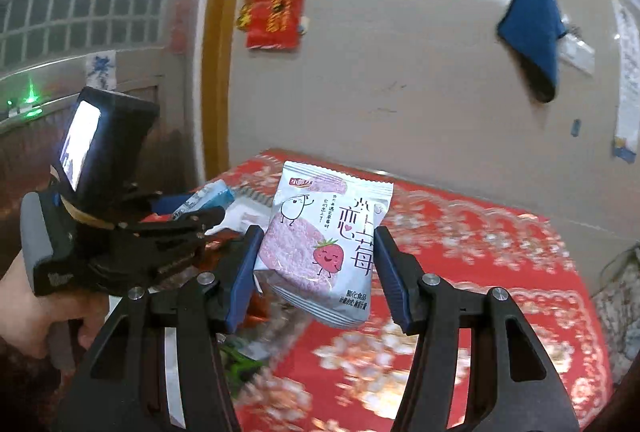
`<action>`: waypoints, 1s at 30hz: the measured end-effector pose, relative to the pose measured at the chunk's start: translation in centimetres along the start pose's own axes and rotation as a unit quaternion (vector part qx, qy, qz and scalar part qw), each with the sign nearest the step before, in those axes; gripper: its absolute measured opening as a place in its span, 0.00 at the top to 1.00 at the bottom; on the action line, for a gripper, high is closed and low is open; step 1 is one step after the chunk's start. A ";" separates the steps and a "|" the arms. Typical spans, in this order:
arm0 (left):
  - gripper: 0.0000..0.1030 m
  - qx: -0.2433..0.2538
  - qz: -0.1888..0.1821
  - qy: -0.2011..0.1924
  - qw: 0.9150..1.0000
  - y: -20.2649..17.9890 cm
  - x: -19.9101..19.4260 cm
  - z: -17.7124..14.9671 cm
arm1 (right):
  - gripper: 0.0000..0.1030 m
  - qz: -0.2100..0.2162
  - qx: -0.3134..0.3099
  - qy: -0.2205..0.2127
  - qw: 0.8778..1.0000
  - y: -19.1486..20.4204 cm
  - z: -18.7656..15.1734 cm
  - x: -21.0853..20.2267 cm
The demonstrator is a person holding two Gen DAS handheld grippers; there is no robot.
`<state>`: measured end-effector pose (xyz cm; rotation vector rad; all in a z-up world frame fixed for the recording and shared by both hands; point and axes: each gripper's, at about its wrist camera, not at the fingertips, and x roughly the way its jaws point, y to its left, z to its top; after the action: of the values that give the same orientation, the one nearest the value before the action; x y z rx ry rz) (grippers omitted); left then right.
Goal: Organize snacks
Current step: 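Carry the blue-white packet and strawberry bag over the white box with both tools, then open the left tool to drop the packet while the right tool releases the strawberry bag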
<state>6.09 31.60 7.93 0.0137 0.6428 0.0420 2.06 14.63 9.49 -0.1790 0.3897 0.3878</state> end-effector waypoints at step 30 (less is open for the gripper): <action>0.70 0.034 -0.008 0.045 0.998 -1.4 2.0 -1.6 | 0.46 0.055 0.031 0.031 0.998 2.5 -1.6 3.6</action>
<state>6.80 30.26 5.44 0.0725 0.7338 0.0045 3.57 17.75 6.30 -0.1098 0.4724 0.4780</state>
